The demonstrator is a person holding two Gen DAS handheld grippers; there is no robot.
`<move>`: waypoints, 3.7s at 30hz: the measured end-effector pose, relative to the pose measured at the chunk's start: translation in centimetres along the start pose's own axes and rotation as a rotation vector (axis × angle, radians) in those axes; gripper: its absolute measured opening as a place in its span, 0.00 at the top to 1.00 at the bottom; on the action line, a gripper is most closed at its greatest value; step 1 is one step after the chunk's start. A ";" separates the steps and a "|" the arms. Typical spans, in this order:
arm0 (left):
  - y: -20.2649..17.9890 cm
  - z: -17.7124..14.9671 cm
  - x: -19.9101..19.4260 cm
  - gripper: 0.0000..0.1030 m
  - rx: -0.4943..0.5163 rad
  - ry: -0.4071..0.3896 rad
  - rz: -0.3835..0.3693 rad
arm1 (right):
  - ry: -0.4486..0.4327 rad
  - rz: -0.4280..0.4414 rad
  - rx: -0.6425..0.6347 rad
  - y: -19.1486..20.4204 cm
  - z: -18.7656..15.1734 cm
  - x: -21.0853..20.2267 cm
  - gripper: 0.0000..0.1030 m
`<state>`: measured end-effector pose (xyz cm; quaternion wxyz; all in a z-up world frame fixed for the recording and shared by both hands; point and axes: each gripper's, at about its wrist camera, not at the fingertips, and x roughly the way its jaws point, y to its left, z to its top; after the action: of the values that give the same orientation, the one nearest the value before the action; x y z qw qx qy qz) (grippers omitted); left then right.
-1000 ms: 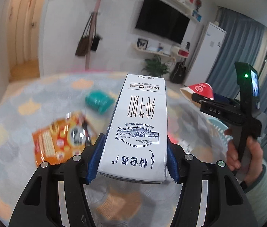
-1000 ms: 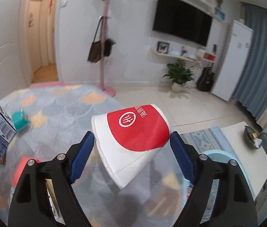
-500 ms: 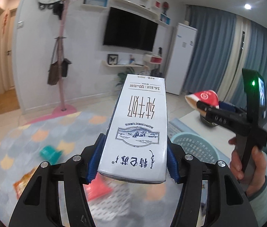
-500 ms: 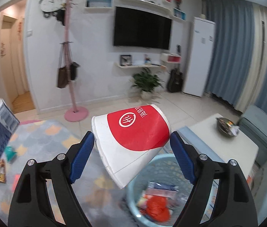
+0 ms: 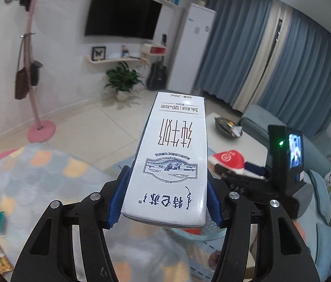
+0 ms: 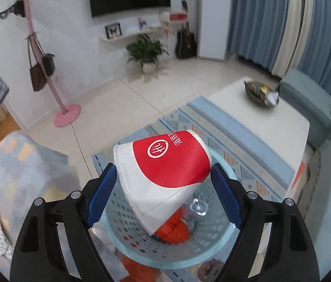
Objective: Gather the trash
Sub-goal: 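Carry the milk carton and paper cup over the blue basket and open both grippers, then move both open grippers back over the table toward the remaining bags, then grasp the teal bag with the left gripper while the right grasps the pink bag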
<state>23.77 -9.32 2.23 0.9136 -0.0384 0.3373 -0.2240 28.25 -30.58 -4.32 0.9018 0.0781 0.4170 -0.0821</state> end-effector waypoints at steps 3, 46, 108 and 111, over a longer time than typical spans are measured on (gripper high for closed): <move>-1.5 0.2 2.2 0.45 0.024 0.034 -0.011 | 0.041 -0.004 0.023 -1.5 -0.6 1.7 0.24; -0.6 -1.6 -1.7 0.25 -0.084 -0.003 -0.012 | 0.090 0.158 0.048 0.6 -3.9 -0.9 0.21; 26.6 -9.9 -6.9 0.34 -0.320 0.069 0.409 | -0.001 0.388 -0.557 32.3 -15.8 -5.8 0.52; 26.8 -10.1 -6.9 0.47 -0.332 0.069 0.417 | -0.003 0.380 -0.565 32.5 -16.0 -5.8 0.56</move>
<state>23.05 18.55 -7.32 0.9091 -0.1095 0.4010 0.0262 19.64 4.87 -7.73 0.8875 -0.0986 0.4001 0.2063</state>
